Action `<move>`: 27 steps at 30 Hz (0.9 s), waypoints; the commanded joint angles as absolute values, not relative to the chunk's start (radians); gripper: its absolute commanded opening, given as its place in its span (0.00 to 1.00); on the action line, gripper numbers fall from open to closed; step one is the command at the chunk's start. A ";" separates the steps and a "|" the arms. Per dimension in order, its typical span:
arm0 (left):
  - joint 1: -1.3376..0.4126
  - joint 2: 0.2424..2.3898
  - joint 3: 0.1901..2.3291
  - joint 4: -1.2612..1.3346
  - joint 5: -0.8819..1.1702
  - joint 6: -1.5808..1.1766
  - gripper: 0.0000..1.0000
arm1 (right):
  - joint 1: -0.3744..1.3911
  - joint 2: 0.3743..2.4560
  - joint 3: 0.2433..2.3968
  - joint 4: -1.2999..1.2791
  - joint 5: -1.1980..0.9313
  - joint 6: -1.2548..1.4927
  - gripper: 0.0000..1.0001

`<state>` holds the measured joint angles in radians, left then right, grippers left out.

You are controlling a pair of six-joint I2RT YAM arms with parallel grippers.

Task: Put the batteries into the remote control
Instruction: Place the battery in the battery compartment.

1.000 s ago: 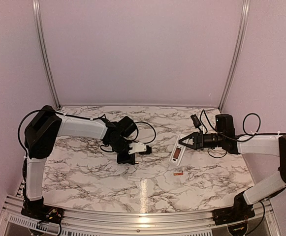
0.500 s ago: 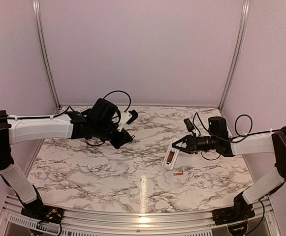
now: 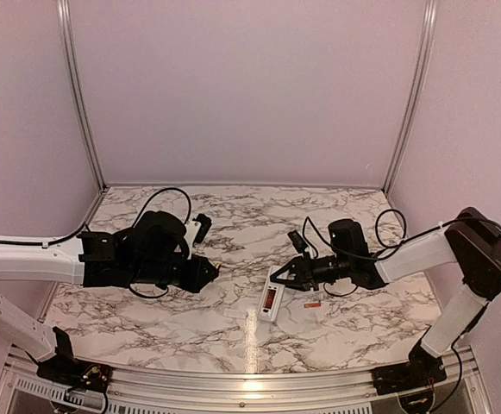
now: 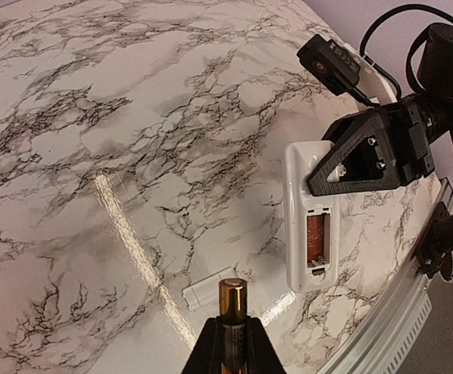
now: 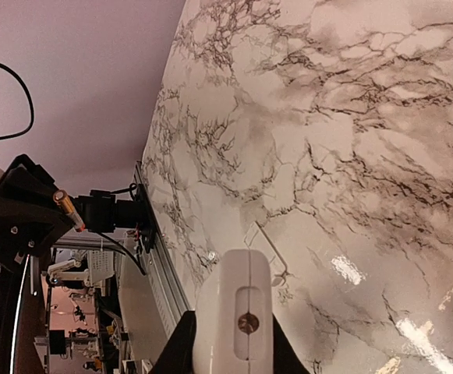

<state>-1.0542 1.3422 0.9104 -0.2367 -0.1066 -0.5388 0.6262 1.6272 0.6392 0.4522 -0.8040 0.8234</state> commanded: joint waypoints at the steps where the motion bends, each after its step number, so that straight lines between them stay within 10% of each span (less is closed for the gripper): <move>1: -1.115 1.361 0.865 -0.212 -0.136 -0.700 0.00 | 0.677 1.693 0.669 0.581 -0.764 0.937 0.00; 27: -1.243 1.700 1.049 -0.246 -0.094 -0.836 0.00 | 0.765 1.838 0.727 0.611 -0.732 1.020 0.00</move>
<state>-1.2362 1.6653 1.0138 -0.2363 -0.1093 -0.8280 0.7498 1.8278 0.6975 0.5724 -0.7242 1.0027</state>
